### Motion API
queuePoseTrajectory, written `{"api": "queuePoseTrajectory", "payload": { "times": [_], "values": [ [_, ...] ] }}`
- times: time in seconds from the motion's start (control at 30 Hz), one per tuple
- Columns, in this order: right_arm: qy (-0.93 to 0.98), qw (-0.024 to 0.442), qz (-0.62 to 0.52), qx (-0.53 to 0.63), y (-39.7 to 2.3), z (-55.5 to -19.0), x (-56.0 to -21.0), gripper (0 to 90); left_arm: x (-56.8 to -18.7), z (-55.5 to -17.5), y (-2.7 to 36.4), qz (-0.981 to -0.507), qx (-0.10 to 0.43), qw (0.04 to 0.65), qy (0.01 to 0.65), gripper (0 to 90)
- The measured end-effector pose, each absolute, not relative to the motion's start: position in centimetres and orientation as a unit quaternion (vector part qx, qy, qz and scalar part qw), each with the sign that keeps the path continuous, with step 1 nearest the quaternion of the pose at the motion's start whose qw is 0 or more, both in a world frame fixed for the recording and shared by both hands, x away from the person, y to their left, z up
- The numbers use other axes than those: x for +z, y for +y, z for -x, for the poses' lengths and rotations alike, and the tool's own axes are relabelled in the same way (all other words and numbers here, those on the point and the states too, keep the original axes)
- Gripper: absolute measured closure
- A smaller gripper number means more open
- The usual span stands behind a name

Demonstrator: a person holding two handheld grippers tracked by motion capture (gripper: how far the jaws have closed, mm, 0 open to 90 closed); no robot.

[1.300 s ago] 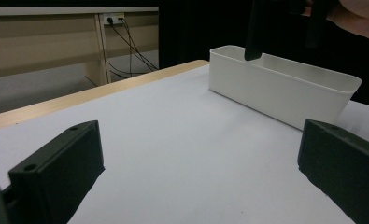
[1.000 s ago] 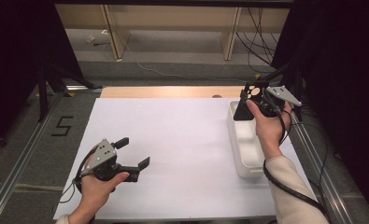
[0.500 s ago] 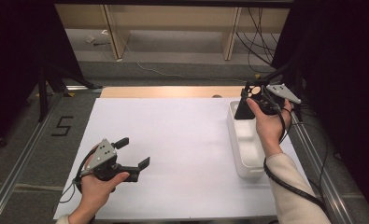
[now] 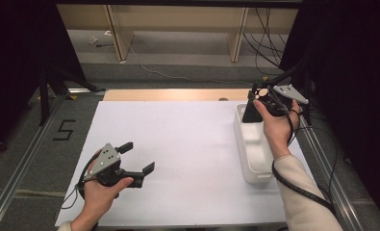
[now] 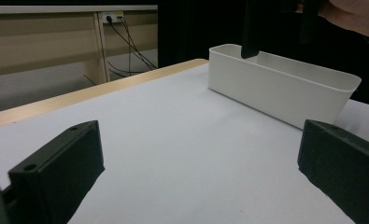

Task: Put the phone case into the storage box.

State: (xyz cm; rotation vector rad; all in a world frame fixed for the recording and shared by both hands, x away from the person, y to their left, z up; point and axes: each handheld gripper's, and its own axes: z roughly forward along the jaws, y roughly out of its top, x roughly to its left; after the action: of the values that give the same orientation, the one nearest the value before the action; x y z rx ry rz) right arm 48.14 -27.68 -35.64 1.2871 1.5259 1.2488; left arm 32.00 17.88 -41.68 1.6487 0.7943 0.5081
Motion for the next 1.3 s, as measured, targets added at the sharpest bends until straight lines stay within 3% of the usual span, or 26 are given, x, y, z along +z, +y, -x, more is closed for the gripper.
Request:
{"api": "queuePoseTrajectory", "payload": {
  "times": [1.3],
  "values": [
    [0.618,0.38,-0.507,0.465,-27.4,-50.4,-35.5,15.1,-41.7,-32.0,17.8,-0.708,0.216,0.582,0.338,0.0]
  ]
}}
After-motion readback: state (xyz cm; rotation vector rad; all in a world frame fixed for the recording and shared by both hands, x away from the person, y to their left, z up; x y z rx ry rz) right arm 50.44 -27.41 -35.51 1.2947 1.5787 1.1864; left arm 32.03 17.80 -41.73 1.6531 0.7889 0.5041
